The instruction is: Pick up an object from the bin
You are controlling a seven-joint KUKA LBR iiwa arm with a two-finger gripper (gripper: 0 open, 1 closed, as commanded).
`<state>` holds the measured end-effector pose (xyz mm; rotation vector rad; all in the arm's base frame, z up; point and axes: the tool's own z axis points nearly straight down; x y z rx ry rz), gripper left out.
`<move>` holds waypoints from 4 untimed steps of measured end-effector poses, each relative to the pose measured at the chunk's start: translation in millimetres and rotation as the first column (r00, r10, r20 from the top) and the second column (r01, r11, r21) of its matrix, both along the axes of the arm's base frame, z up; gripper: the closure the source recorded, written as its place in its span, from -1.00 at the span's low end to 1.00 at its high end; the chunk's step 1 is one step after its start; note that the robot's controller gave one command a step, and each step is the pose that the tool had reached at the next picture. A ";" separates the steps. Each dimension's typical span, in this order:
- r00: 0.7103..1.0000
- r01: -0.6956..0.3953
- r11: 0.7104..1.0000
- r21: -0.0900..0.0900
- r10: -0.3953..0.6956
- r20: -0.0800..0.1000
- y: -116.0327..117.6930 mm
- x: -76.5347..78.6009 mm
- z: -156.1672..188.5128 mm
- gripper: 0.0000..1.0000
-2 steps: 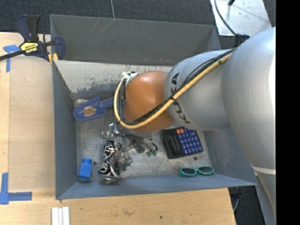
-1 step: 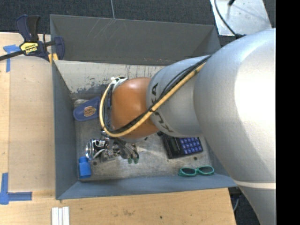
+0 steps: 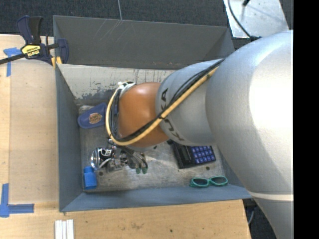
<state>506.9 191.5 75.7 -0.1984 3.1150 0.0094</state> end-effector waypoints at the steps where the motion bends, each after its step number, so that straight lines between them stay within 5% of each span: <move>1: 0.999 -0.034 0.999 -0.009 0.034 -0.024 -6.3 -6.5 42.1 1.00; 2: 0.999 -0.034 0.999 -0.005 0.034 -0.013 4.7 -12.4 72.5 1.00; 3: 0.999 -0.046 0.999 -0.009 0.046 -0.024 -7.6 -10.3 118.8 1.00; 4: 0.999 -0.026 1.000 -0.007 0.026 -0.019 6.0 1.9 196.4 1.00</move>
Offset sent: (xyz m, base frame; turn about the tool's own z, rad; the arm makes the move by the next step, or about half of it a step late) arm -0.0212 0.0127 0.0560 -0.0277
